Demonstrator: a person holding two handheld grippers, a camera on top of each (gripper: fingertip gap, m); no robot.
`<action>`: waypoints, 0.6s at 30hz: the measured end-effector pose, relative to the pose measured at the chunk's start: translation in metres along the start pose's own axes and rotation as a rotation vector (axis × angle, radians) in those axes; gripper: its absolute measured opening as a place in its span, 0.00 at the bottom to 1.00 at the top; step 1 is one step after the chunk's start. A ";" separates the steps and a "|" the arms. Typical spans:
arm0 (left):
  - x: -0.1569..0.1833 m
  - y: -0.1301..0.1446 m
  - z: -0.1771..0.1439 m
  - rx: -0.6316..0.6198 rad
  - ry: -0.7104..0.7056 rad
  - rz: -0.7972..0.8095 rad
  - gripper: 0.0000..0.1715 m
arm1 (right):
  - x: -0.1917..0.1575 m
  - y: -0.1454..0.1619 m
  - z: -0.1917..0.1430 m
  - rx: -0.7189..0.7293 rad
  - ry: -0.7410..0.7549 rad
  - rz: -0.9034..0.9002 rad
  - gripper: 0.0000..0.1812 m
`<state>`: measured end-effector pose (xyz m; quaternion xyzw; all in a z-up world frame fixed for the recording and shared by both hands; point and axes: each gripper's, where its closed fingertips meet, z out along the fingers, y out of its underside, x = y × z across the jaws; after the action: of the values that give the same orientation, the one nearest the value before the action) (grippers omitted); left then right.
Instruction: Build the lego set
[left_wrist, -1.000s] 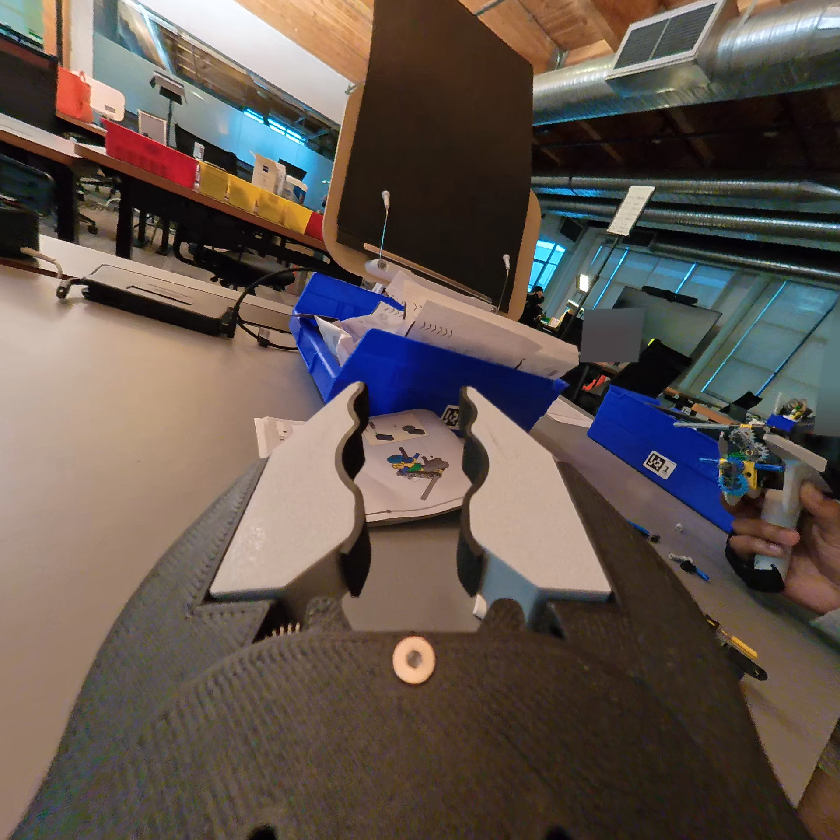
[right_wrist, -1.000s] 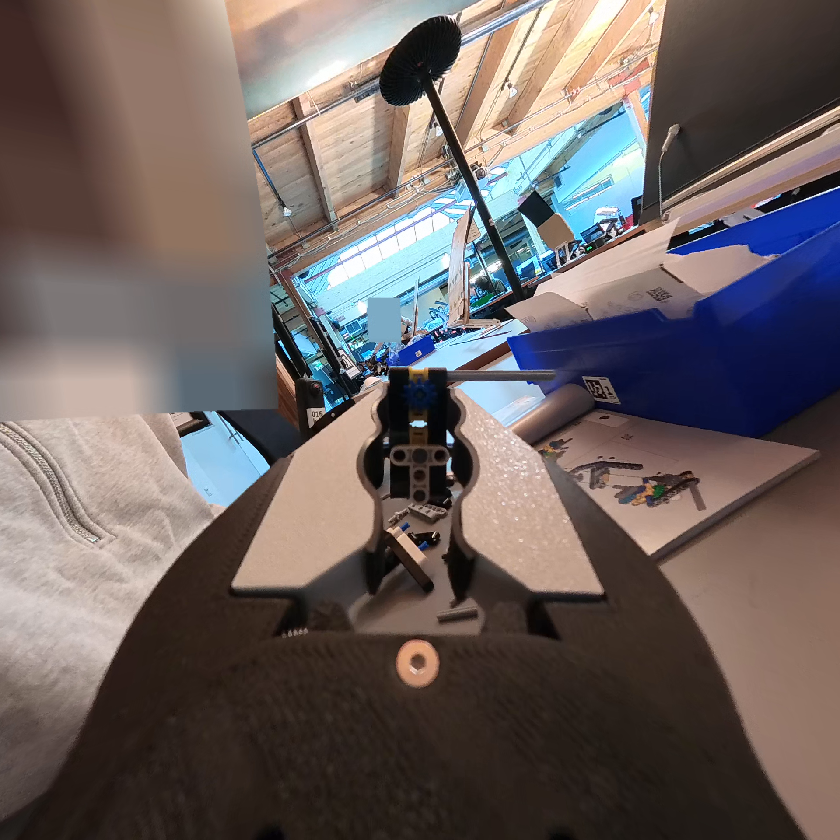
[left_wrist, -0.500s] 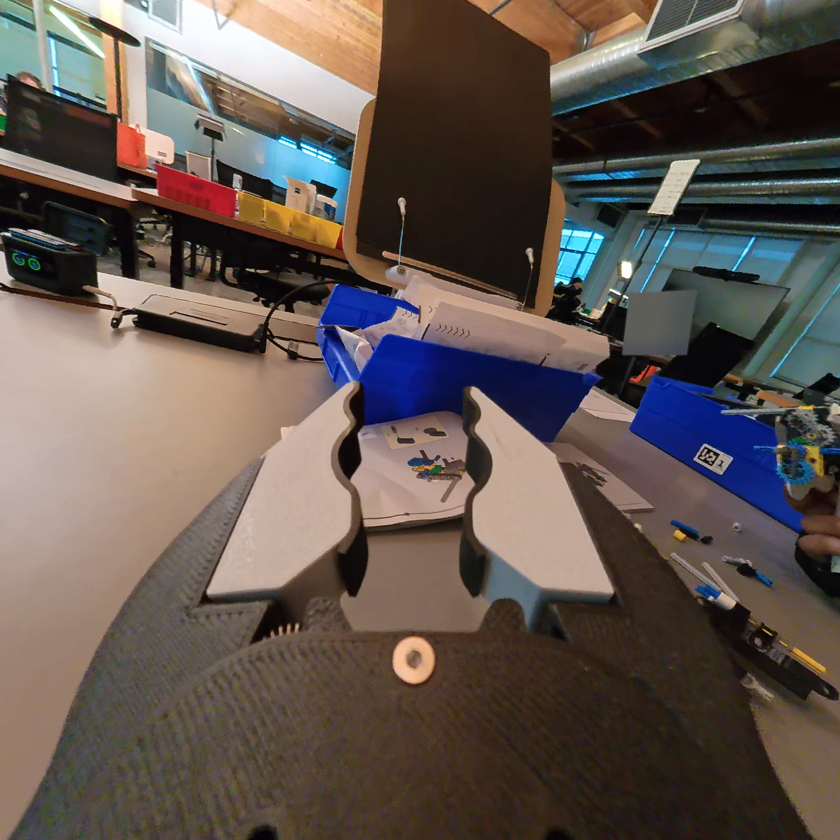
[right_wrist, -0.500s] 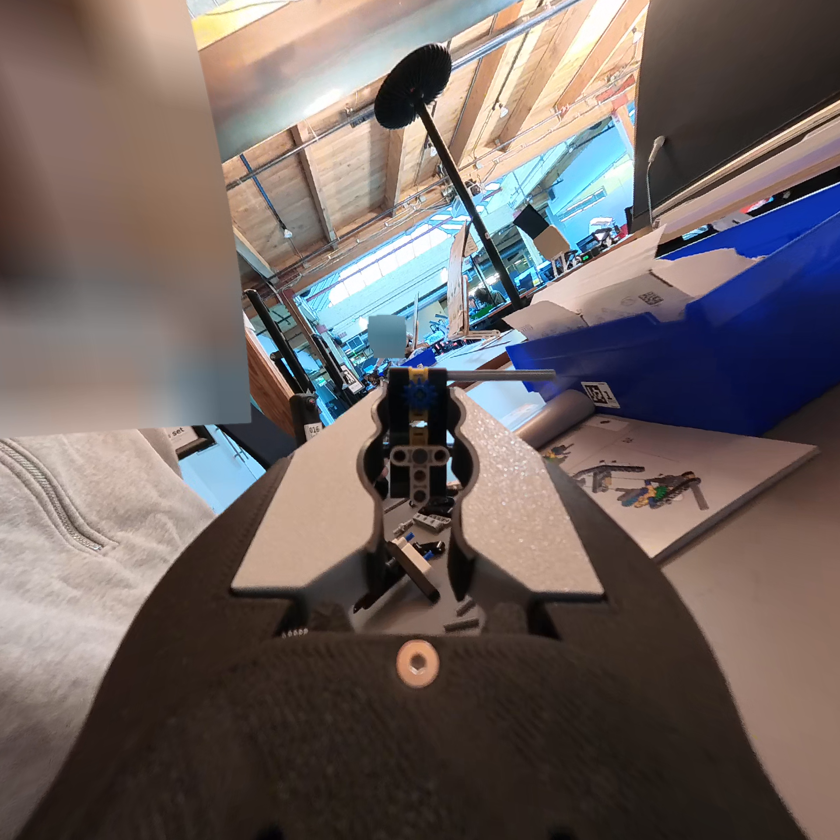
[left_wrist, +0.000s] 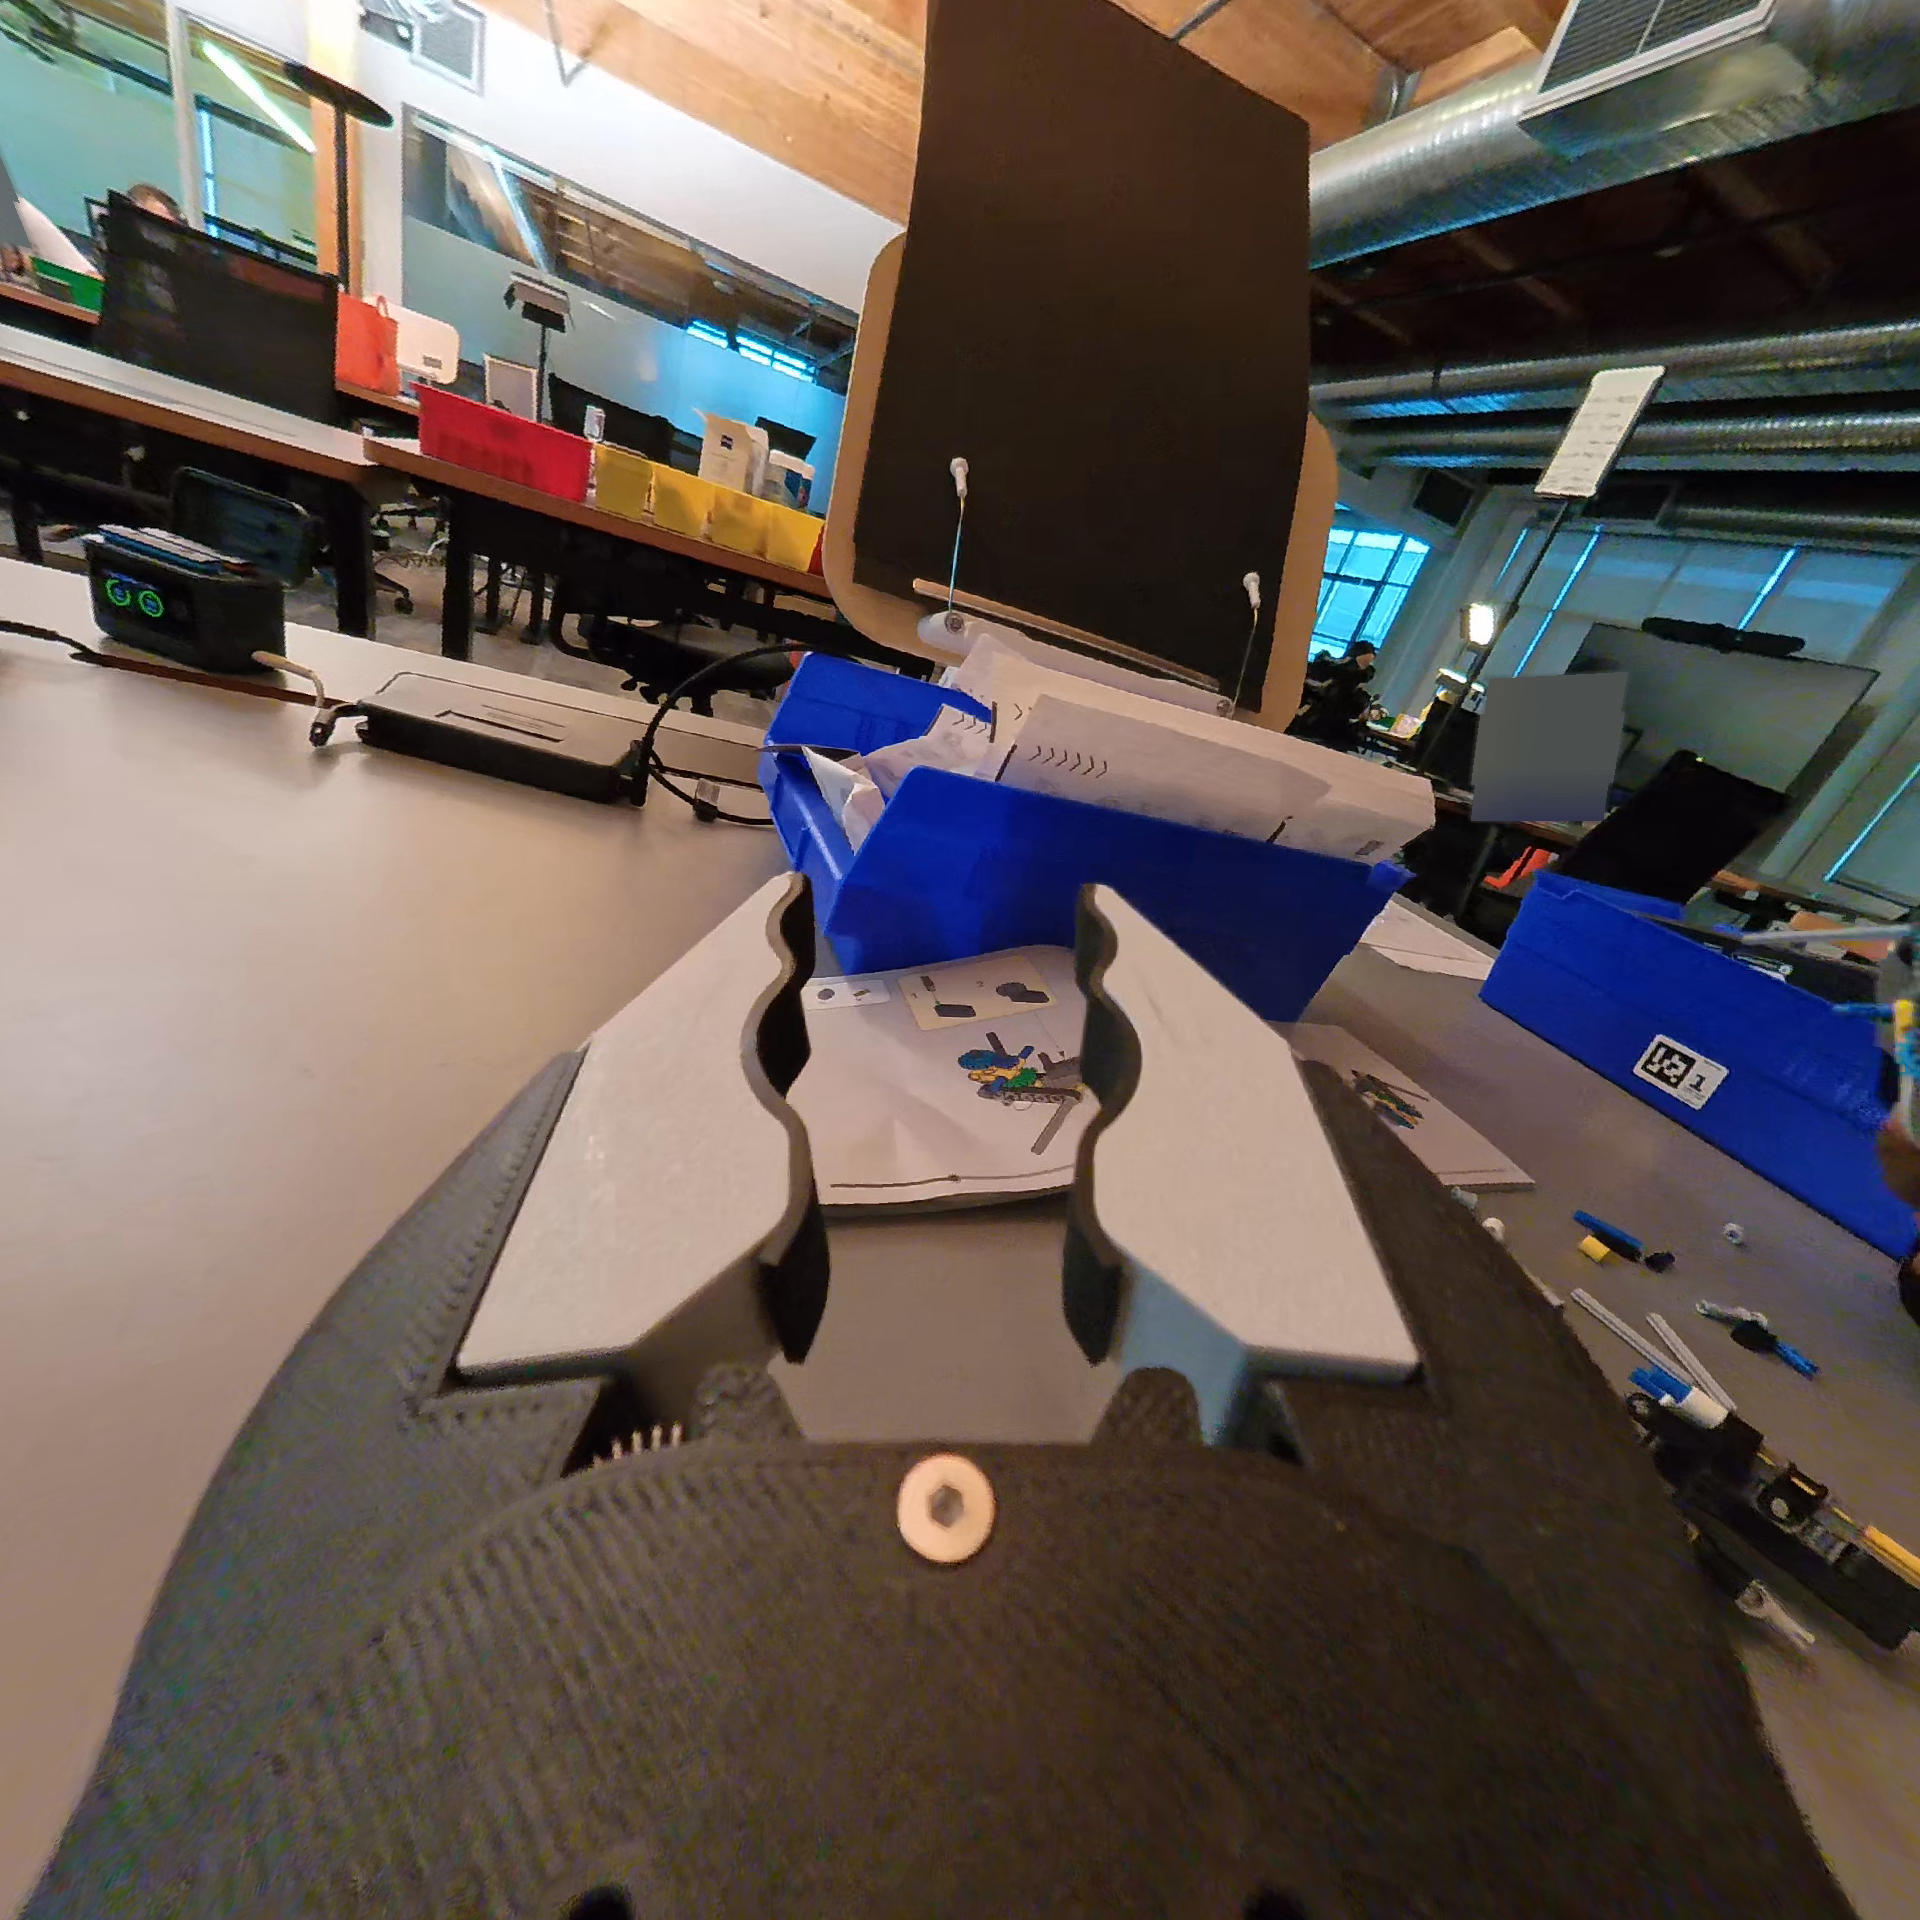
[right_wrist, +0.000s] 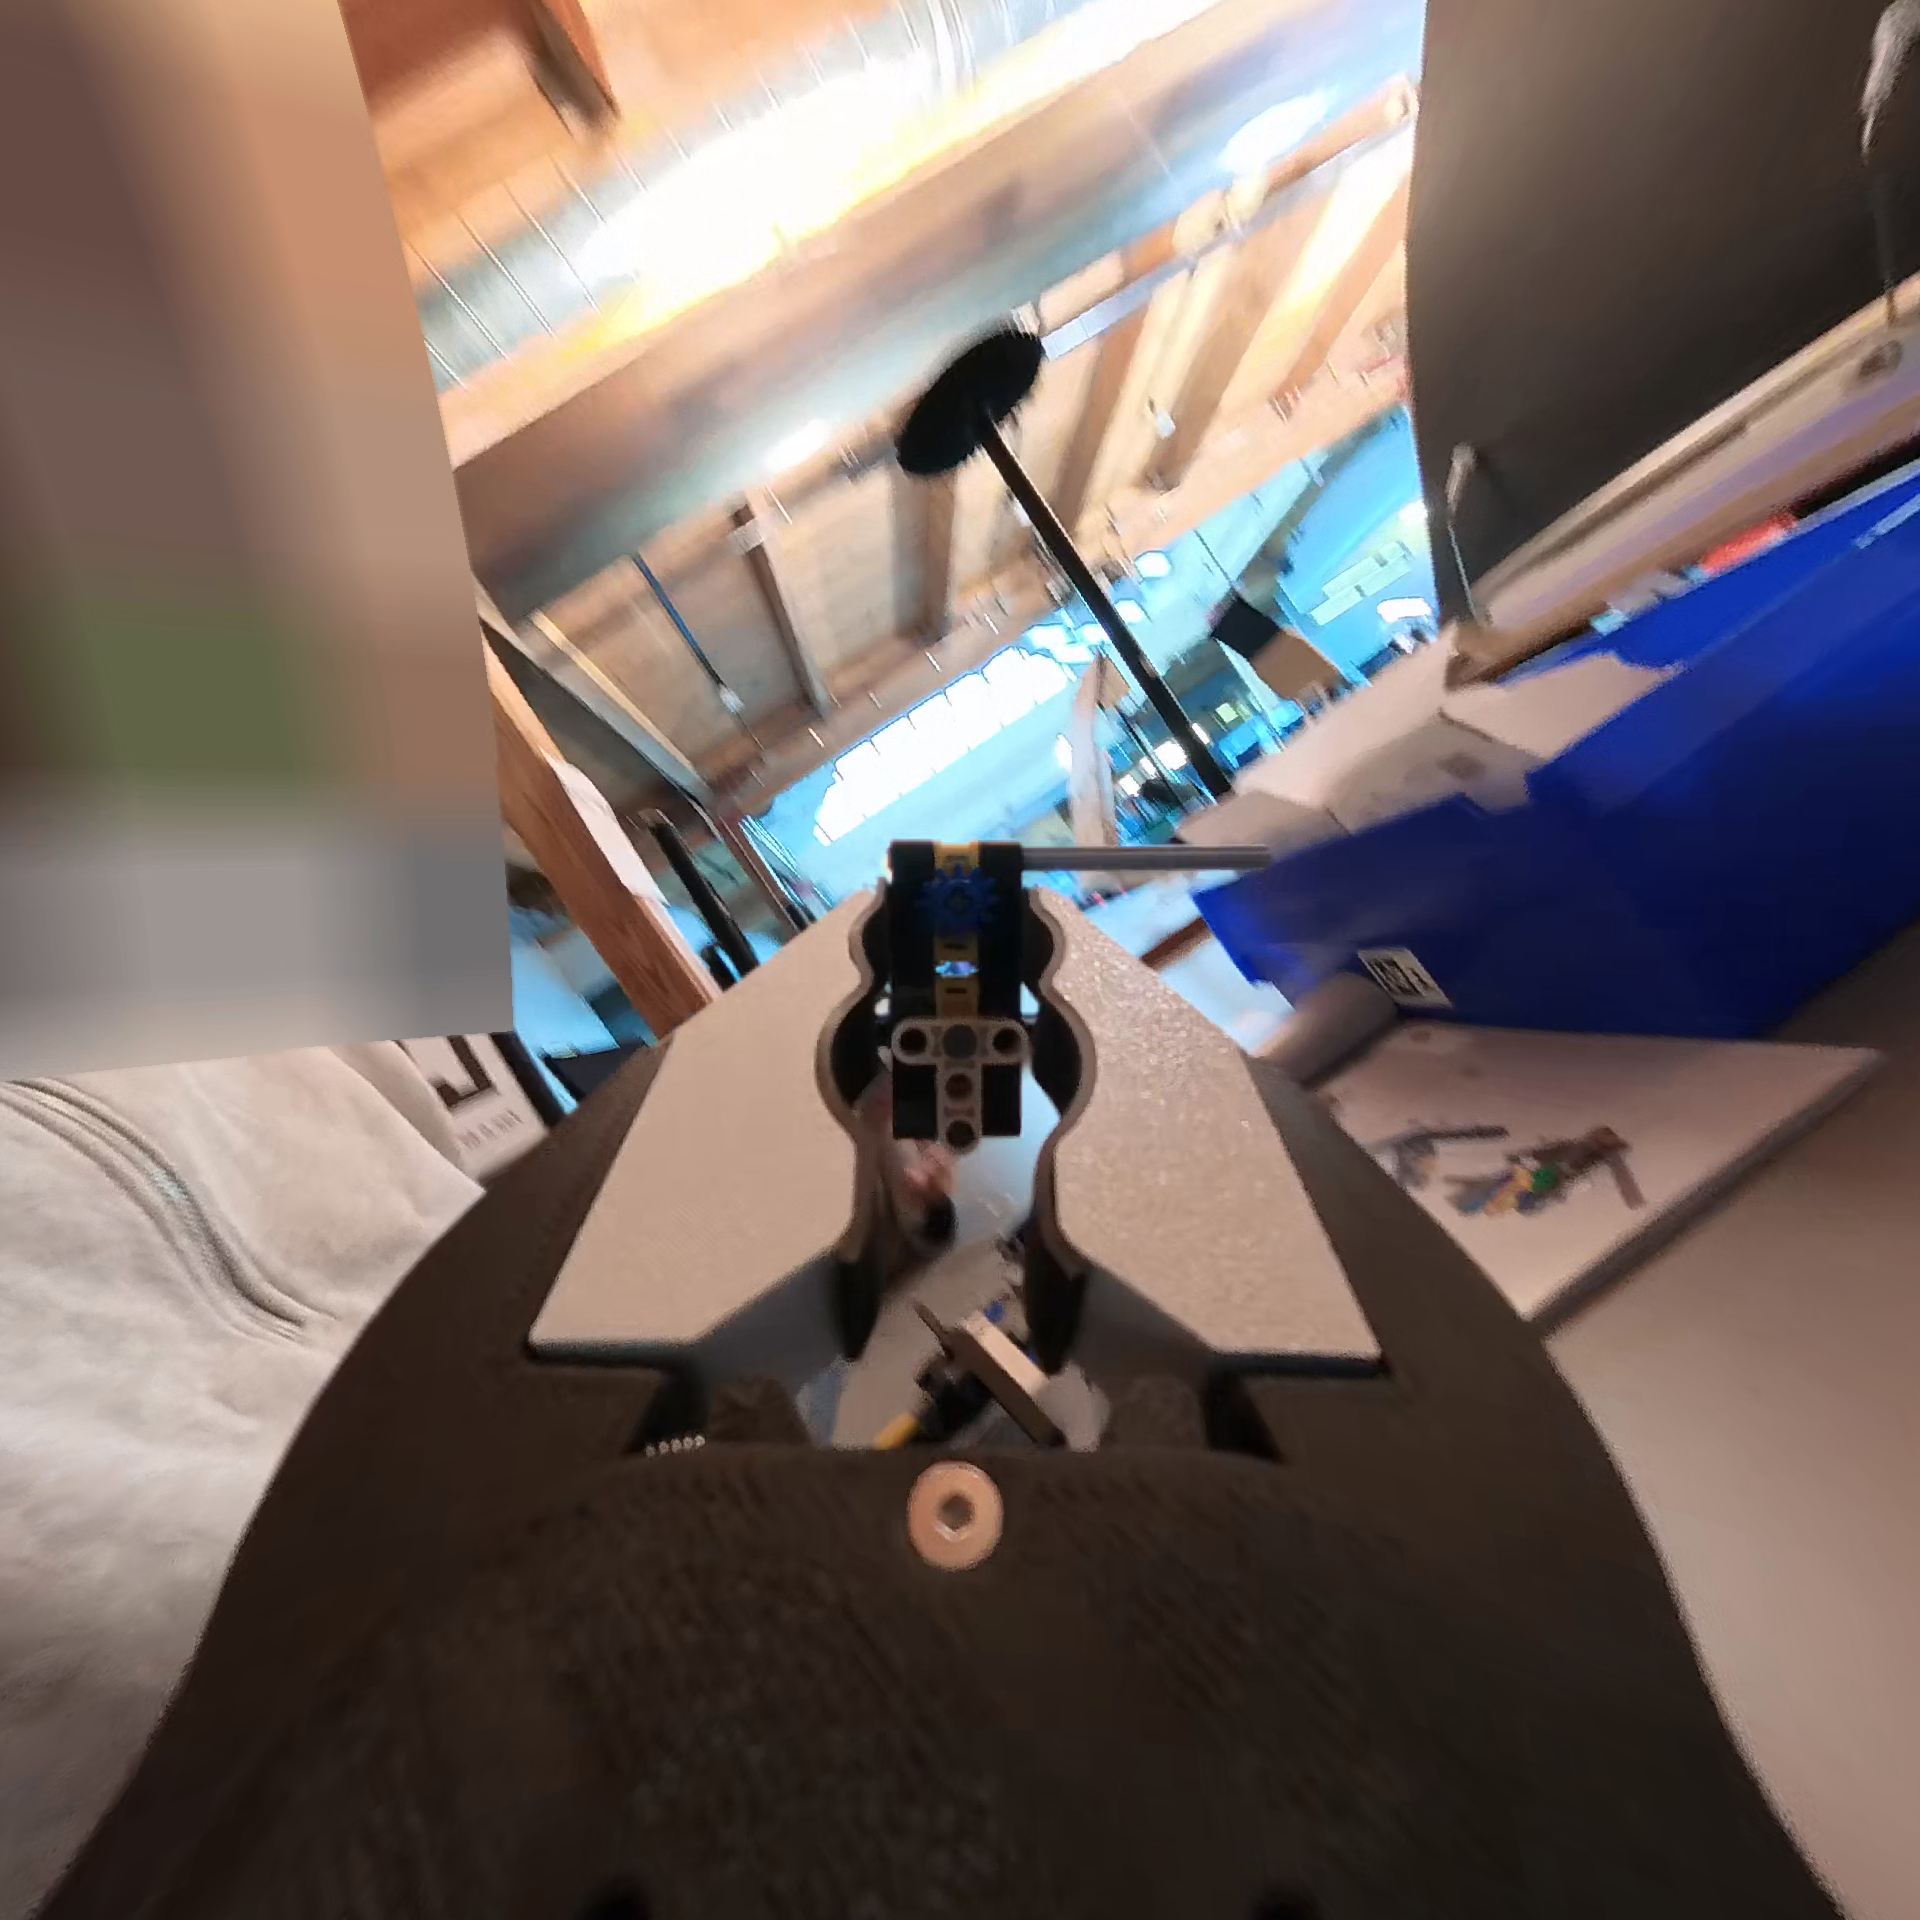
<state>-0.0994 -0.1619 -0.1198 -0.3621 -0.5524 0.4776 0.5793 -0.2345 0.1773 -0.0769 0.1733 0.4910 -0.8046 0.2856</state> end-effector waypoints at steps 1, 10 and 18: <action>0.001 0.000 0.000 0.000 0.007 -0.001 0.29 | -0.001 -0.003 -0.001 0.017 -0.010 0.008 0.12; -0.008 0.001 0.001 -0.011 -0.025 -0.047 0.29 | -0.007 -0.013 -0.006 0.054 -0.025 0.007 0.12; -0.014 0.001 0.001 -0.007 -0.060 -0.054 0.28 | -0.014 -0.021 -0.010 0.084 -0.055 0.021 0.12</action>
<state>-0.0995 -0.1748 -0.1246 -0.3345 -0.5809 0.4707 0.5738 -0.2371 0.1978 -0.0590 0.1683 0.4471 -0.8257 0.3000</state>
